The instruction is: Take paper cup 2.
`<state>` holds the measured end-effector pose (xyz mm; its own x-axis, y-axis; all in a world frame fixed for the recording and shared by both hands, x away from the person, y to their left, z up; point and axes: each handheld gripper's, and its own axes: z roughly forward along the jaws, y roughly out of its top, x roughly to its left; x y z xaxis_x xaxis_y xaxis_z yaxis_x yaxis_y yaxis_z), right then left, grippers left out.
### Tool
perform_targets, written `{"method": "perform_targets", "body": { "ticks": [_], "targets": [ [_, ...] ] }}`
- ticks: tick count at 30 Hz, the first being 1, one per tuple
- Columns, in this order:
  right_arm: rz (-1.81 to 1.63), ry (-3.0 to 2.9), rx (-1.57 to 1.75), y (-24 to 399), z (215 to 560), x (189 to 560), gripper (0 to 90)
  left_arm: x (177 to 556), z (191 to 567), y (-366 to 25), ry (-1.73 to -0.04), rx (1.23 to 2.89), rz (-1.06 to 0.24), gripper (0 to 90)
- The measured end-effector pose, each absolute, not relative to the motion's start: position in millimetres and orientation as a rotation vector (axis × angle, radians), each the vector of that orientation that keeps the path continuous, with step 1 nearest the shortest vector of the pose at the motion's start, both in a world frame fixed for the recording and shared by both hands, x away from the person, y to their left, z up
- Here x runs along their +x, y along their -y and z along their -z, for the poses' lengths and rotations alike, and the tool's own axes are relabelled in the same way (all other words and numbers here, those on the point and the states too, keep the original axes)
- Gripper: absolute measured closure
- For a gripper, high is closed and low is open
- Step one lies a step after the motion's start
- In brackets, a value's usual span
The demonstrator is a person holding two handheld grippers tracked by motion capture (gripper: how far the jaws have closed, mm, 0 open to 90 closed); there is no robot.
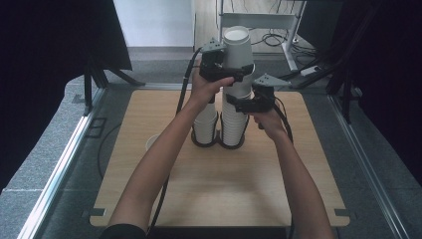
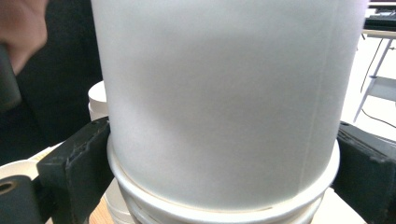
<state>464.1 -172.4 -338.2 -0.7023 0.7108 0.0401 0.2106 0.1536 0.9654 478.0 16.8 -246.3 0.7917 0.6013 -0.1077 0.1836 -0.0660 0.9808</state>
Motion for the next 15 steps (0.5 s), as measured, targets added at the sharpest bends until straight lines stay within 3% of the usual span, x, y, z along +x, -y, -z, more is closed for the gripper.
{"method": "perform_targets", "body": {
  "ticks": [15],
  "targets": [
    [-1.574,-2.011,0.879,172.0,338.3,464.0,3.6,462.7,209.6,-42.8,-0.578,1.562,-0.427,11.8]
  ]
}}
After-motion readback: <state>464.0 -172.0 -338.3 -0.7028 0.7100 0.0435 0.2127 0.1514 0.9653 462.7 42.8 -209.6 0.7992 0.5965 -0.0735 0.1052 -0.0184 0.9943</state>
